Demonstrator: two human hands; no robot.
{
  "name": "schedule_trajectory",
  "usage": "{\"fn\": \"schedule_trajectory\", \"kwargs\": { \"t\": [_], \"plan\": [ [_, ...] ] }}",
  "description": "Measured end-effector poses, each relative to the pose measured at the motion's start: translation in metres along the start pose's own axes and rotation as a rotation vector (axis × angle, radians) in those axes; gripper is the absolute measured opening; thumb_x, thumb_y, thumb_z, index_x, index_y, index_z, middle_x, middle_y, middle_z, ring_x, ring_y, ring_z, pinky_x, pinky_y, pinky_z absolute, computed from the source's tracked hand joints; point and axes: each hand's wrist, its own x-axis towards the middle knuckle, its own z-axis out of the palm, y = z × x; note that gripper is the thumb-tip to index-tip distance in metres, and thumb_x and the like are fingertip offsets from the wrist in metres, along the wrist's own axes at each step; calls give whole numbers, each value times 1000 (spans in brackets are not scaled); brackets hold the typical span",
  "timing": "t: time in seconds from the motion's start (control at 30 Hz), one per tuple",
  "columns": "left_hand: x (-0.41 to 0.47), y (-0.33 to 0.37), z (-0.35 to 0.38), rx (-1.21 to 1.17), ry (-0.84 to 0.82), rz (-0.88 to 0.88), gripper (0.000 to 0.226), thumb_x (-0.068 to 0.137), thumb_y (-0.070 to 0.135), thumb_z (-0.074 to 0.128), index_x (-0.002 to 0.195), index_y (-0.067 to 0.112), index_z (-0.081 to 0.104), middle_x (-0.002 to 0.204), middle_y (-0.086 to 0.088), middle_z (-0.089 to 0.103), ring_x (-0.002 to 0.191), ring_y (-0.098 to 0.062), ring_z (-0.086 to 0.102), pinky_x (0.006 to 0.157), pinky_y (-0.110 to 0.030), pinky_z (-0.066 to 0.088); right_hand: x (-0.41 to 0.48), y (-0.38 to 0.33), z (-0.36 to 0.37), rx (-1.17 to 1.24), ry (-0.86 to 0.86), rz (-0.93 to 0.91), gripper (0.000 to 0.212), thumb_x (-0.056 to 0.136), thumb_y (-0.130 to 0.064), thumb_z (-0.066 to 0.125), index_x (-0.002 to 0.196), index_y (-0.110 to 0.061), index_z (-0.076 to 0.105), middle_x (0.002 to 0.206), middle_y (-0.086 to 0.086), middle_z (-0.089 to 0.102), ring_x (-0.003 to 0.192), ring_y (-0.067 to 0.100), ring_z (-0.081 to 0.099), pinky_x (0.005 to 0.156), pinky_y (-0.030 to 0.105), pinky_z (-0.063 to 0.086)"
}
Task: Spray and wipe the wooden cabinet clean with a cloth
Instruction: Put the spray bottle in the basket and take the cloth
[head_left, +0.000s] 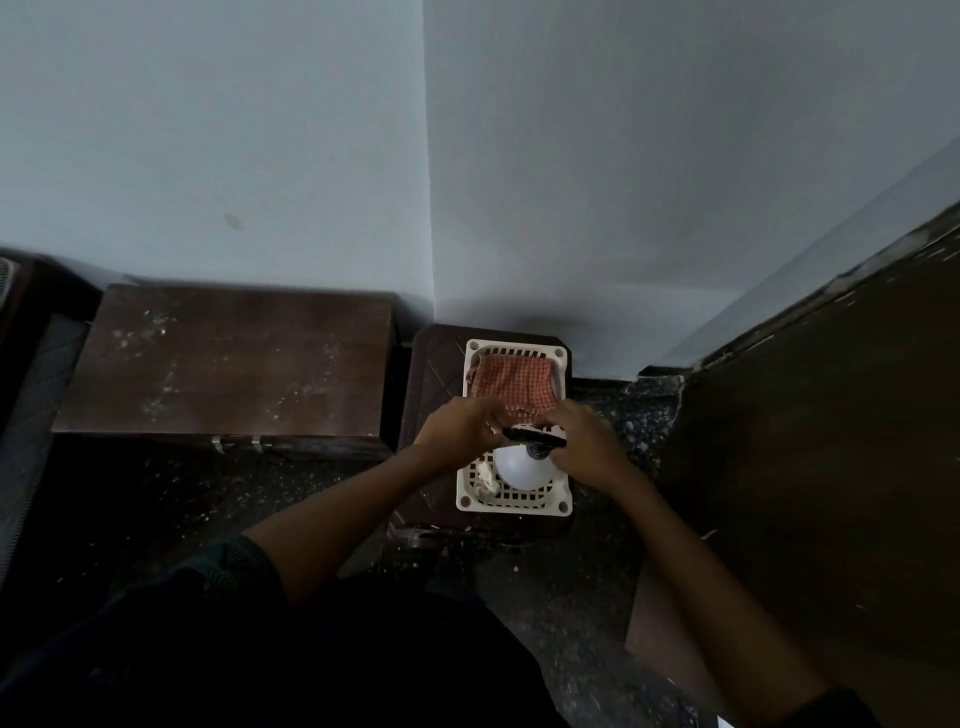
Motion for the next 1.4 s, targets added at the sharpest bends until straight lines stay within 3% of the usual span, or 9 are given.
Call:
{"fn": "schedule_trajectory", "kwargs": {
  "t": [0.2,0.27,0.37,0.6,0.8,1.07,1.17,1.27,1.4],
  "plan": [
    [-22,-22,-31,1,73,-139,17,91,18,53,102,12,64,100,-5,70,88,-19,67,80,-38,56,20,-50,-6,196,178,-65,17,84,-2,54,92,-7,68,95,-1,64,83,8,55,77,26,47],
    [-29,-32,-39,18,84,-194,14,91,18,51,98,14,63,97,-4,69,85,-19,66,79,-38,56,51,-49,-5,198,126,38,17,85,-6,54,85,-10,71,90,-1,68,81,11,59,86,33,44],
    [-35,-45,-48,5,129,-261,15,90,16,49,95,20,64,96,2,69,81,-15,65,75,-34,56,99,-37,-2,214,98,237,24,85,-7,47,68,-6,63,73,11,64,71,26,62,69,33,46],
    [-34,-42,-66,-73,193,-234,19,89,10,50,95,16,67,95,2,69,76,-8,63,72,-28,54,149,-6,24,582,239,666,37,92,-13,46,127,-2,51,130,20,52,112,31,57,86,34,47],
    [-40,-48,-75,-84,217,-233,22,88,8,52,85,24,66,80,20,61,78,-3,63,70,-20,51,129,-27,25,791,328,704,41,98,-17,34,134,2,41,130,20,52,116,34,54,70,29,50],
    [-50,-48,-79,-177,241,-271,24,89,3,47,88,15,67,75,17,62,67,4,61,57,-4,45,149,-19,29,969,436,999,49,97,-33,41,128,4,48,129,19,55,113,30,56,89,34,47],
    [-49,-48,-81,-208,253,-273,26,89,3,47,83,21,64,77,16,64,71,0,63,58,-4,46,138,-19,8,999,436,1010,48,96,-22,47,136,3,38,133,13,48,126,27,46,96,31,43],
    [-50,-48,-85,-246,268,-274,22,90,3,49,88,16,66,78,15,64,72,0,63,60,-3,47,129,-8,-3,867,293,736,22,82,-3,65,103,-2,60,105,14,62,101,31,60,72,33,49],
    [-54,-50,-95,-268,299,-249,26,89,2,50,82,23,64,78,14,66,64,8,63,64,-5,49,113,-14,-20,803,243,421,14,78,0,66,75,-10,56,81,5,60,79,22,58,61,26,46]
  ]
}}
